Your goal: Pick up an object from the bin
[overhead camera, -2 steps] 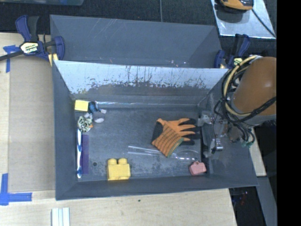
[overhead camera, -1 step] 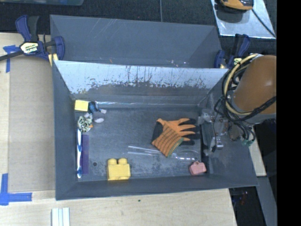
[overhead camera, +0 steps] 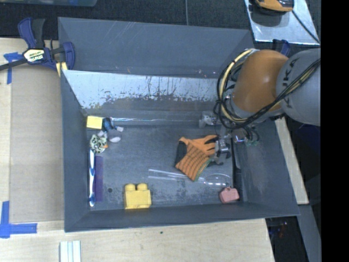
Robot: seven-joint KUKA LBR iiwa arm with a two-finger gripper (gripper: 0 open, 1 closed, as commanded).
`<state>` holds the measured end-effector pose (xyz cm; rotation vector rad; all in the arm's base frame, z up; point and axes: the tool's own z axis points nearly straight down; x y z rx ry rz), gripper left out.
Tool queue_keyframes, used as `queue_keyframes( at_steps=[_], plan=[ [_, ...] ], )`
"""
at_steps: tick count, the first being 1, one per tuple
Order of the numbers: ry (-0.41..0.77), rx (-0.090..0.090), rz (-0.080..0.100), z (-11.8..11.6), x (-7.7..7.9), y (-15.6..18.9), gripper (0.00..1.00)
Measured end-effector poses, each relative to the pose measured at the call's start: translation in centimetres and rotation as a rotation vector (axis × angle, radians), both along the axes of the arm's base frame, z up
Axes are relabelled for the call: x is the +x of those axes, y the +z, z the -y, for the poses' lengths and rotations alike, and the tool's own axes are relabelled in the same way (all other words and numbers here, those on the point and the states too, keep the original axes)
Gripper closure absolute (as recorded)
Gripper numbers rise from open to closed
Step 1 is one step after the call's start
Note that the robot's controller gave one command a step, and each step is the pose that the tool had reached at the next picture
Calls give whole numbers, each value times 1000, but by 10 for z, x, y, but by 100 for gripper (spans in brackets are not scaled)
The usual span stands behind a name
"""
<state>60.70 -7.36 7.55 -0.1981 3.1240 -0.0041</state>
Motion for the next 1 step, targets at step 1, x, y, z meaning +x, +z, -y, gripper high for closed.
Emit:
queue_keyframes(
  at_steps=[1],
  plan=[
    [-18,-2,-1,-14,-3,57,0]
  ],
)
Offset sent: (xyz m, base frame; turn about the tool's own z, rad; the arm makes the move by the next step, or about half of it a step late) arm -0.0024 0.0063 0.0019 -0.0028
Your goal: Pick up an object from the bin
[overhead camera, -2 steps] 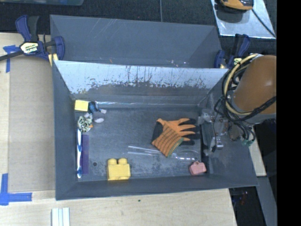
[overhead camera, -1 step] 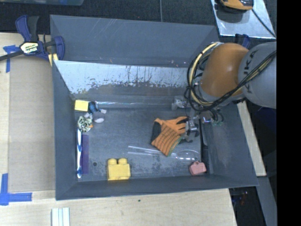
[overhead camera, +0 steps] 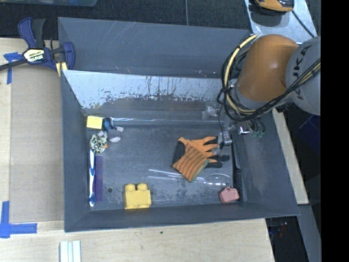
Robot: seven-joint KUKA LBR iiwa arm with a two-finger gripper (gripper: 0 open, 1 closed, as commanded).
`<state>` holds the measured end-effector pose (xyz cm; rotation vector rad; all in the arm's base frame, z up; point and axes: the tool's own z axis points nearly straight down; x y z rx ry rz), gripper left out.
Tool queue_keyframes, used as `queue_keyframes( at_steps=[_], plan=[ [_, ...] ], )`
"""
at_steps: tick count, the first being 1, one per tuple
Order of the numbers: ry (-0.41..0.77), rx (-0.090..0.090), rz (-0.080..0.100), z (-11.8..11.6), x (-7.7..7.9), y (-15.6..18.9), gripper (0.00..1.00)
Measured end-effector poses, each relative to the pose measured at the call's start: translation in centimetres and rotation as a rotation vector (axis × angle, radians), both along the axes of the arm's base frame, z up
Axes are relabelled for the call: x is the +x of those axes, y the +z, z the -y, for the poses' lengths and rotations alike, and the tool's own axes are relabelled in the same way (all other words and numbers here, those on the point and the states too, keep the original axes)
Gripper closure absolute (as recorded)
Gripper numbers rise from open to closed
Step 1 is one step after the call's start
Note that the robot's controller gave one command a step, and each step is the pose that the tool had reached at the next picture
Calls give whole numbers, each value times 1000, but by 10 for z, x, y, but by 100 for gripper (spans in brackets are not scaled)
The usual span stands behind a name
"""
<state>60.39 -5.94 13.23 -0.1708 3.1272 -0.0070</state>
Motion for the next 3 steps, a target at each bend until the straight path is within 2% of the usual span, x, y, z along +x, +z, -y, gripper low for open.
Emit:
queue_keyframes(
  at_steps=[1,2,3],
  plan=[
    [15,2,0,7,2,-45,0],
    [129,-3,15,-3,13,-61,0],
    [146,0,8,-37,-4,-59,100]
  ],
)
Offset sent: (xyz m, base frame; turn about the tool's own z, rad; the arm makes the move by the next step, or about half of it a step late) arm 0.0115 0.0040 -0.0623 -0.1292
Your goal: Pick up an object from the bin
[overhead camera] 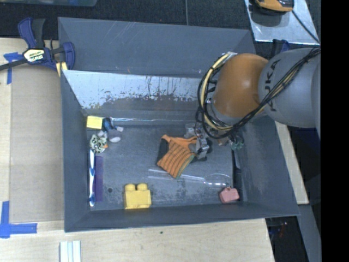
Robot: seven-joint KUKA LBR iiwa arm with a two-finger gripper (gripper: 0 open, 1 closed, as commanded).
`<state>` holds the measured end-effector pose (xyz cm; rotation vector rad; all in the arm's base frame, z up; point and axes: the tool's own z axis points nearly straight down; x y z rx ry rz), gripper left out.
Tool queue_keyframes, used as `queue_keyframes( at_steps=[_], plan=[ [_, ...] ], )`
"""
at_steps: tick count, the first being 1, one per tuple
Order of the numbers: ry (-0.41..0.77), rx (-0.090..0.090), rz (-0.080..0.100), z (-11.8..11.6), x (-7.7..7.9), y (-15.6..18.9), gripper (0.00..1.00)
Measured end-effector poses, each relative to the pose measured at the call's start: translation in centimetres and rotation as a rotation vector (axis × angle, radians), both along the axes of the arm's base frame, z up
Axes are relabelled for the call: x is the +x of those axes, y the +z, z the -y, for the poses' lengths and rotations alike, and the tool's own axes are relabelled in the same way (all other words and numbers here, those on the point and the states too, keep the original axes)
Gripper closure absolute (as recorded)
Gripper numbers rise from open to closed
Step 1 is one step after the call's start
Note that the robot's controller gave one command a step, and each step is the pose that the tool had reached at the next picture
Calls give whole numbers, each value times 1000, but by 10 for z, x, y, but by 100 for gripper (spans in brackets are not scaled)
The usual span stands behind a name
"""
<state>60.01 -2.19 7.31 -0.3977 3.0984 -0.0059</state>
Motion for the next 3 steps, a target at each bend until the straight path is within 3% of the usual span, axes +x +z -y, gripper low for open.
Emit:
queue_keyframes(
  at_steps=[1,3],
  plan=[
    [0,0,0,0,0,0,100],
    [0,0,-1,1,-1,52,100]
  ],
)
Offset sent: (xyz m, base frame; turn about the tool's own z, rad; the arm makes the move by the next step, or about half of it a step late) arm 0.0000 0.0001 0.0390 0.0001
